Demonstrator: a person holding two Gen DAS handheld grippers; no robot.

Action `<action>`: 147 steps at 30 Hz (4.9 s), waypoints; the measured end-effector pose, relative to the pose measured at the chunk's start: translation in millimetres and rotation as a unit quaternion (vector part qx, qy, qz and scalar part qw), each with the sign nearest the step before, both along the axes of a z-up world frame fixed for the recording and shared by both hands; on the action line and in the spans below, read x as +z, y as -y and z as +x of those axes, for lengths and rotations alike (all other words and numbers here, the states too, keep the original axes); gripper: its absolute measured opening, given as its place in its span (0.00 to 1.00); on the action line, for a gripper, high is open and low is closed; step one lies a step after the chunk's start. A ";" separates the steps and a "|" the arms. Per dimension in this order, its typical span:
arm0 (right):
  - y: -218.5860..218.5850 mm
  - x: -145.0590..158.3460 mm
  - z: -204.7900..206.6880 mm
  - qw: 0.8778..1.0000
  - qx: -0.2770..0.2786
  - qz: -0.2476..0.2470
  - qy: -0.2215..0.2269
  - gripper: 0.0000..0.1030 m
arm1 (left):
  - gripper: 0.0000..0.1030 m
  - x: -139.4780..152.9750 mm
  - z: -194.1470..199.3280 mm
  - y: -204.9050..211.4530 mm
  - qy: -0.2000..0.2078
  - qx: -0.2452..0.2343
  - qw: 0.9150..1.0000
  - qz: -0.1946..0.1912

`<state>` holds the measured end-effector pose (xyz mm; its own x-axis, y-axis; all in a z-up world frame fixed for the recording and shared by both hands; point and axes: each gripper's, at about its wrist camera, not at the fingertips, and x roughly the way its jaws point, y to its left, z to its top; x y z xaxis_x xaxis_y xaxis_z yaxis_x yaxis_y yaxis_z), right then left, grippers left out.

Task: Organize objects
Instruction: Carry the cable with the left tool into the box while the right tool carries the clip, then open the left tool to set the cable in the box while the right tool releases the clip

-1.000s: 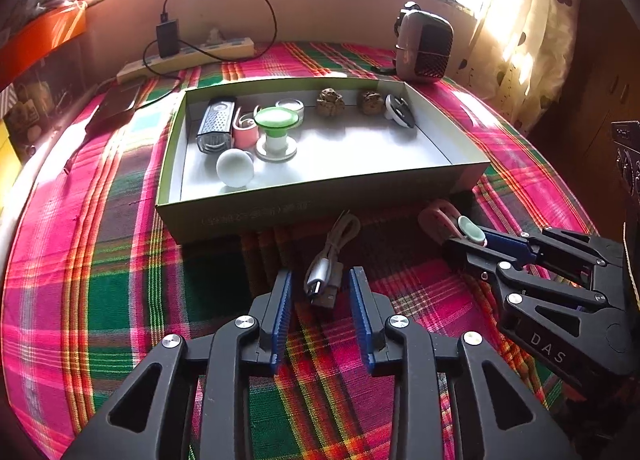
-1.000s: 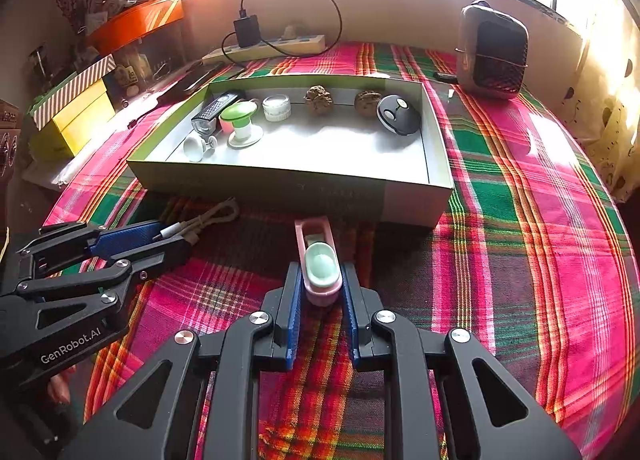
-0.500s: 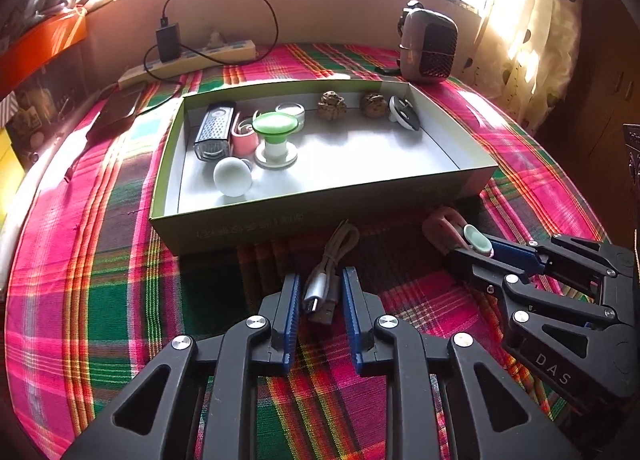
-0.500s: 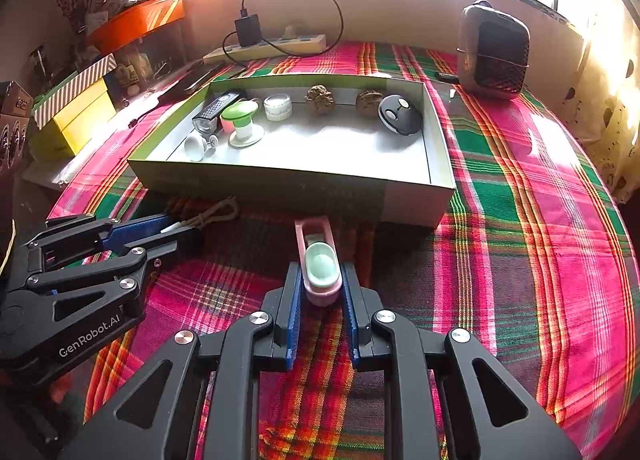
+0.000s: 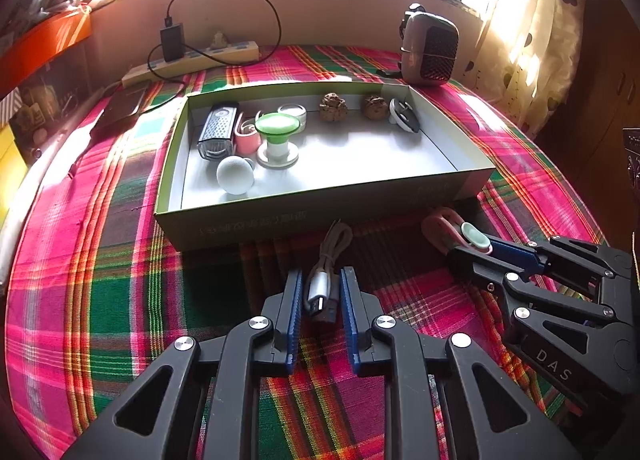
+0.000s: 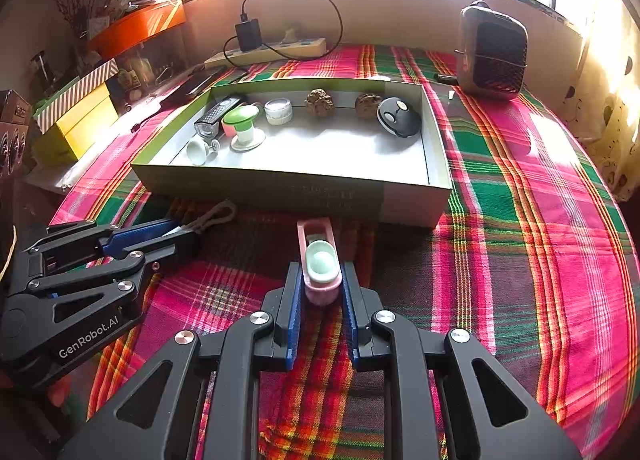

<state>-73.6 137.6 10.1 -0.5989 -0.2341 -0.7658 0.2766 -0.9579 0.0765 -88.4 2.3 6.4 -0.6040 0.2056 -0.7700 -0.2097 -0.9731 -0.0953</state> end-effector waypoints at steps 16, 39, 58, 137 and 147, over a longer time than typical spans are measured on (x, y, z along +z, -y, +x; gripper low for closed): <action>-0.3 1.7 12.1 1.000 0.007 -0.003 -0.003 0.18 | 0.16 8.9 11.8 -1.4 -0.015 0.003 1.000 0.002; -3.7 -1.4 22.4 1.000 0.005 -0.003 0.002 0.18 | 0.12 5.6 22.2 2.8 -0.015 0.012 1.000 0.016; 3.6 -2.0 13.7 1.000 0.012 0.009 0.003 0.18 | 0.08 0.8 16.2 -0.2 -0.005 0.006 1.000 0.017; -0.8 11.1 -130.3 1.000 0.008 -0.011 0.011 0.18 | 0.08 6.1 -116.2 -21.8 0.004 0.019 1.000 0.022; 4.7 7.0 -133.4 1.000 0.017 -0.003 0.013 0.18 | 0.08 3.8 -117.5 -22.0 0.007 0.022 0.999 0.023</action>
